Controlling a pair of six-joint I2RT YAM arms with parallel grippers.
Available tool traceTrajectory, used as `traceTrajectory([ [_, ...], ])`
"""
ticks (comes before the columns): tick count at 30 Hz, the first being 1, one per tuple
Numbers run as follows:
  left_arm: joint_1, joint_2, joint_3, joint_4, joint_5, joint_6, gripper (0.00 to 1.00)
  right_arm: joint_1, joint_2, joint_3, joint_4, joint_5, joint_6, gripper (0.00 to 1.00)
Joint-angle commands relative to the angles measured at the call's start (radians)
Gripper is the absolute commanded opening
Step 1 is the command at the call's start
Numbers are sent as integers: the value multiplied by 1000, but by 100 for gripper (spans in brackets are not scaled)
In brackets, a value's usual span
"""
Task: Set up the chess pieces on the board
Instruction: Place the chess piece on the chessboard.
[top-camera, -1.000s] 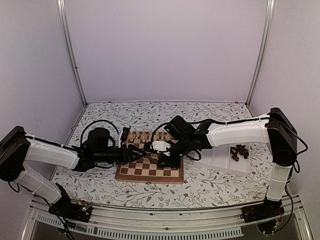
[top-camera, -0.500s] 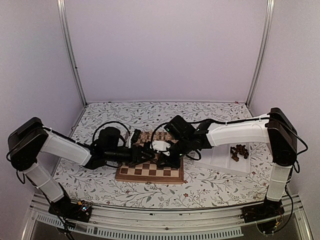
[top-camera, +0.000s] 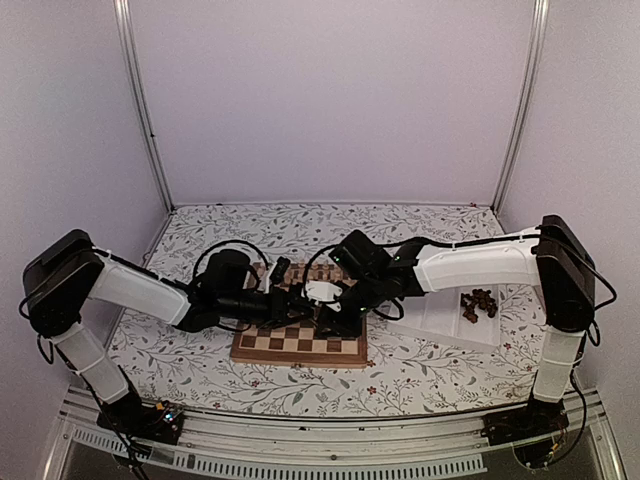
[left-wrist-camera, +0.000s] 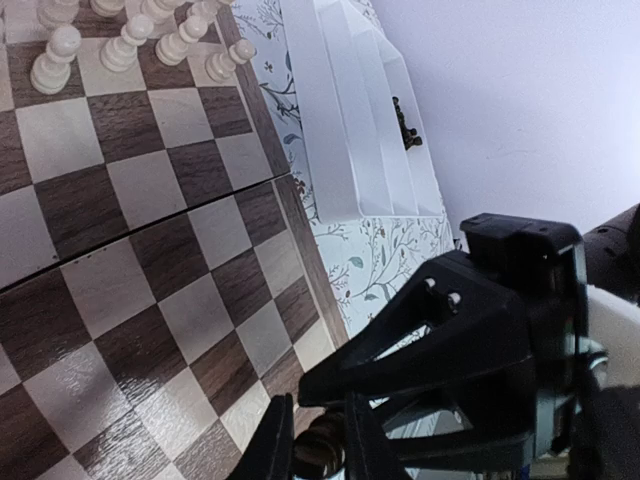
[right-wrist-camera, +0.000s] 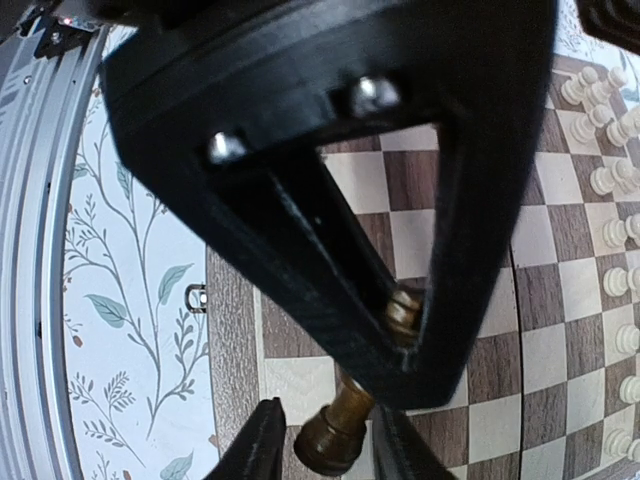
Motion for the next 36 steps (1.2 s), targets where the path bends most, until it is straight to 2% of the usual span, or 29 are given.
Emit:
traceTrajectory([
  [1,-20,-69,103,-199,-20,136,13,-4,-64,1,-18,11,-19,38],
  [7,-43,-221,260,-649,-264,415,13,-61,-238,-150,-23,47,-107,49],
  [10,-58,-261,314,-810,-386,495,13,-187,-337,-201,-18,-89,-115,49],
  [13,-89,-285,341,-900,-491,550,14,-337,-403,-270,23,-256,-99,49],
  [15,-135,-293,359,-933,-557,588,14,-400,-445,-322,57,-276,-124,49],
  [18,-197,-275,396,-990,-647,612,14,-444,-493,-376,102,-169,-175,49],
  [21,-229,-220,412,-1028,-670,615,14,-501,-520,-390,113,-233,-164,49],
  [30,-318,-48,464,-1084,-734,625,14,-508,-513,-399,120,-200,-183,49],
  [36,-333,-31,449,-1080,-736,609,14,-509,-520,-408,124,-206,-191,49],
])
